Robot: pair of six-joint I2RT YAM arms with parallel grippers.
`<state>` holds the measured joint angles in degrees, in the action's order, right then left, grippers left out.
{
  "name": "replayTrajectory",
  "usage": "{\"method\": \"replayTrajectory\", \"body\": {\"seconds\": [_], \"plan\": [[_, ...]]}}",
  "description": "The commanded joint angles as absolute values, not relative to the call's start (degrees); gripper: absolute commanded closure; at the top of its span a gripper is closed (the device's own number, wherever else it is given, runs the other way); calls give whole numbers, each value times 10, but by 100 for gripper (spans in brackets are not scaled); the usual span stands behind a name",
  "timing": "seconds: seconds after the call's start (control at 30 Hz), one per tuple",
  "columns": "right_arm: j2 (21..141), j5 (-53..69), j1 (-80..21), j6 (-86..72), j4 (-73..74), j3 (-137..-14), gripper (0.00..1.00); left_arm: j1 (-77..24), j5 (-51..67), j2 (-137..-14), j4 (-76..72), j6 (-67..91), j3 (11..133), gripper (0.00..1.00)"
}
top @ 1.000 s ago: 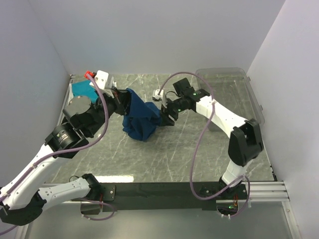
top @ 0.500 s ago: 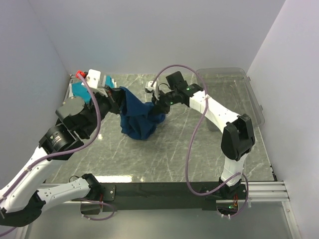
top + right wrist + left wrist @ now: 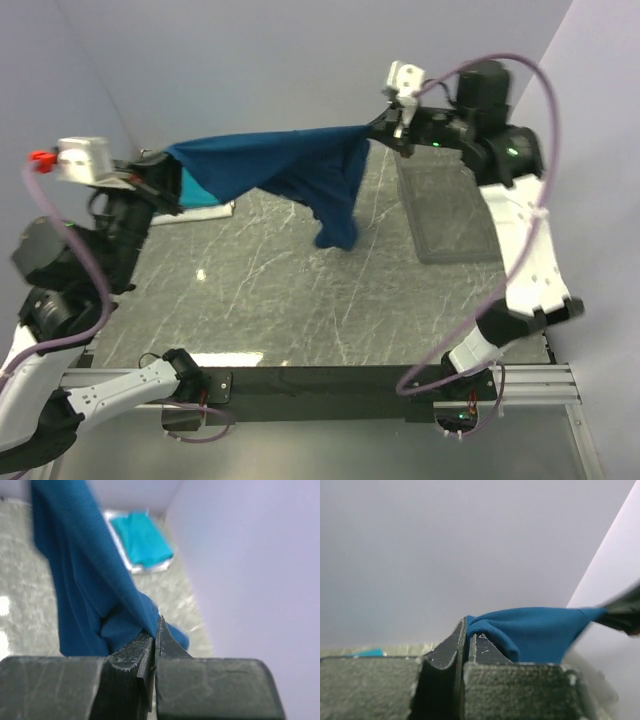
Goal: Fold and stack the t-shirts
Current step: Flatten the tshirt out
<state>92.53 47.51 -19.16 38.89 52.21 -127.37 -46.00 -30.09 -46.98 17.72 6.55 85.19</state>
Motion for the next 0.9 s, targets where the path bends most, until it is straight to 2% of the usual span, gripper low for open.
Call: {"method": "replayTrajectory", "body": {"seconds": [0.0, 0.2, 0.37, 0.5, 0.6, 0.7, 0.77, 0.87], "plan": [[868, 493, -196, 395, 558, -1322, 100, -458, -310, -462, 103, 6, 909, 100], [821, 525, -197, 456, 602, -1344, 100, -459, -252, -461, 55, -27, 983, 99], [777, 587, -197, 471, 625, -1279, 100, -458, -223, -464, 67, -22, 1003, 99], [760, 571, -206, 444, 606, -1161, 100, -459, -240, -450, 82, 19, 932, 100], [758, 518, -230, 414, 569, -1004, 100, -458, -252, -432, 90, 69, 840, 100], [783, 447, -247, 314, 486, -918, 93, -459, -259, -419, 85, 117, 747, 100], [820, 405, -250, 240, 433, -899, 82, -458, -271, -417, 78, 132, 687, 100], [877, 319, -250, 172, 397, -902, 61, -458, -310, -430, 78, 160, 630, 100]]}}
